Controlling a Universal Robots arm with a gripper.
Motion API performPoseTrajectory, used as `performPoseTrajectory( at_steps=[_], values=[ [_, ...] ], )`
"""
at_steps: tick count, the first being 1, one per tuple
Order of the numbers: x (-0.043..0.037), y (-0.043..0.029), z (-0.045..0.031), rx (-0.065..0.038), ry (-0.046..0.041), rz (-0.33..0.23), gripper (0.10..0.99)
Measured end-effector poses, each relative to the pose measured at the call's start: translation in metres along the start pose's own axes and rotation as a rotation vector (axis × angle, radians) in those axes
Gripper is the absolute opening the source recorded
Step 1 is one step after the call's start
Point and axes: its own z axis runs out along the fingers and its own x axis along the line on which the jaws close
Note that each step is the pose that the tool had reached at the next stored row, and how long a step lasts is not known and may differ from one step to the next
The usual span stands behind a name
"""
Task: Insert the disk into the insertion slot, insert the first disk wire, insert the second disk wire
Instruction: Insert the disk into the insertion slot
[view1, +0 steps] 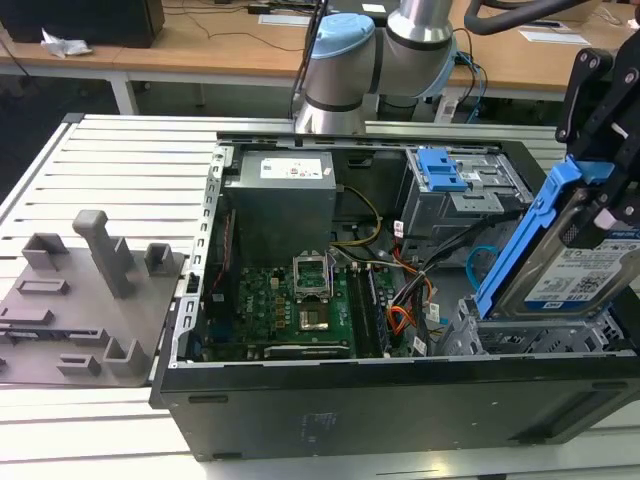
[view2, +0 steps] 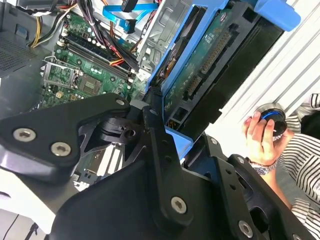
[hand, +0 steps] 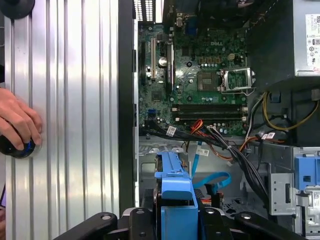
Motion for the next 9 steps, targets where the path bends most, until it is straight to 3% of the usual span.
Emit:
performPoseTrajectory(
  at_steps=[9],
  values=[
    [-0.0008, -0.0005, 0.0125, 0.000, -0.0004, 0.000, 0.365]
  ],
)
